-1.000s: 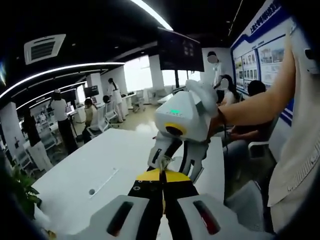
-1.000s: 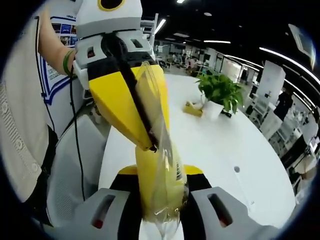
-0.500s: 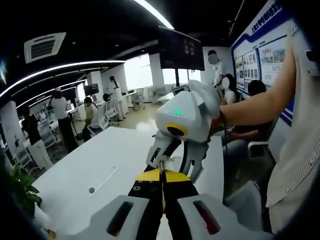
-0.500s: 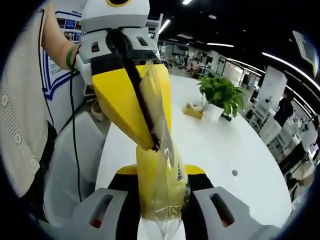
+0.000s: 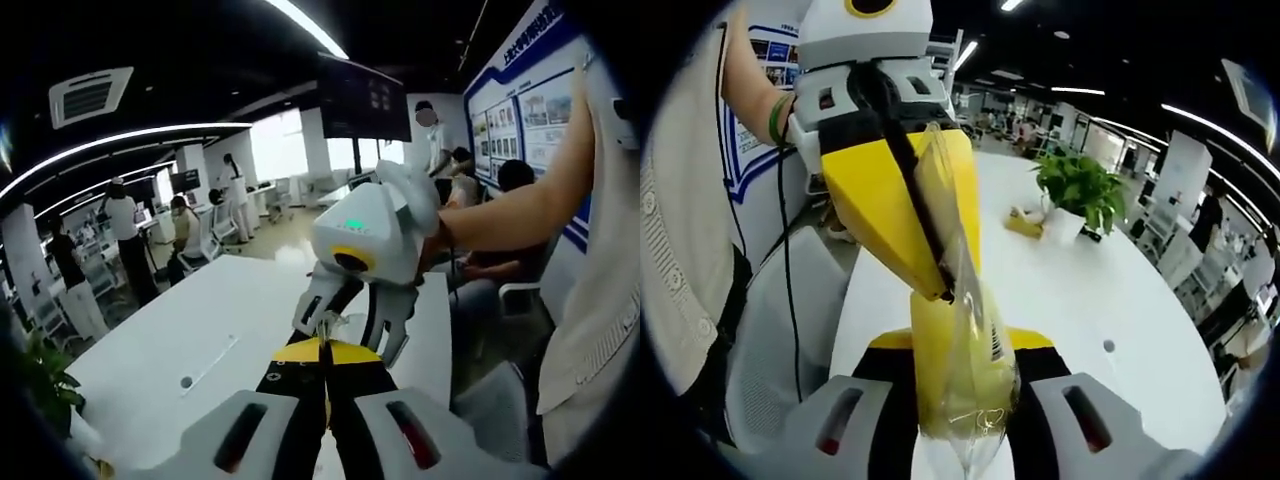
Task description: Compare the silicone blocks by pressing each to a similar depth, holding the contact briefly, and releasing to observe deformation and rebound differences across the visible hardness samples.
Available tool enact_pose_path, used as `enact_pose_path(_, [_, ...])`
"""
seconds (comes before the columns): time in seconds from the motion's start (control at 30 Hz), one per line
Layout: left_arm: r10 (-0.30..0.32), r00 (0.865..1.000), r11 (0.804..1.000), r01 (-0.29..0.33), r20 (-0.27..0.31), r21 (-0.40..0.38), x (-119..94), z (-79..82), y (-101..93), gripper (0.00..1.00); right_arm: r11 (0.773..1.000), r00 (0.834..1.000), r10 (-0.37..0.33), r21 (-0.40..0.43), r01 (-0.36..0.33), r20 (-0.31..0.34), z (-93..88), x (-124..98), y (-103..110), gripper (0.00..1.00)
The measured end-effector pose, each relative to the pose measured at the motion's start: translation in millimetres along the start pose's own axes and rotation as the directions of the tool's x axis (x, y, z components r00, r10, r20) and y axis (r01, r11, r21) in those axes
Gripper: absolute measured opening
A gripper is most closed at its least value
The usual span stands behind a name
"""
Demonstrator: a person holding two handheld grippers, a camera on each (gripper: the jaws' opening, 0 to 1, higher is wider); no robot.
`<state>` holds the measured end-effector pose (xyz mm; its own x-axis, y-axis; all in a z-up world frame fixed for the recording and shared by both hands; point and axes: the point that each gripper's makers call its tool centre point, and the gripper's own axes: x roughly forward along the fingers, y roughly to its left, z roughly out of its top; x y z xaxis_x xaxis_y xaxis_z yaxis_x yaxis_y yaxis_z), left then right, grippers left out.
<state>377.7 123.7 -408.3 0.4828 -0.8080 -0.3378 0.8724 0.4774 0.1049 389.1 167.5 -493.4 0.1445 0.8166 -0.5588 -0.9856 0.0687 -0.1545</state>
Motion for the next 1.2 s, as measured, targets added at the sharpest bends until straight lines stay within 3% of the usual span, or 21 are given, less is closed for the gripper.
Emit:
enact_pose_path(0.53, [-0.036,0.999,0.99,0.037,0.011,-0.134,11,-9.2,-0.3,0.0,0.998,1.0,-0.004,0.056,0.004,0.005,-14.3,0,2,0.31])
enact_pose_path(0.67, [-0.044,0.999,0.98,0.043,0.002,-0.195,15,-14.6,-0.7,0.0,0.997,1.0,-0.003,0.073,0.004,-0.01,-20.9,-1,3,0.34])
enact_pose_path(0.83, [-0.043,0.999,0.967,0.043,0.008,-0.252,19,-20.7,0.2,0.0,0.994,1.0,-0.021,0.108,0.019,0.021,-19.4,-3,0,0.46])
enact_pose_path(0.97, [-0.058,0.998,0.953,0.056,0.001,-0.298,23,-26.8,-1.9,0.0,0.992,0.999,-0.037,0.119,0.033,0.028,-18.6,-9,-1,0.49])
enact_pose_path(1.2, [-0.053,0.999,0.937,0.047,-0.009,-0.345,33,-39.5,0.6,0.0,0.977,0.989,-0.129,0.18,0.116,0.066,-22.4,-35,-4,0.64])
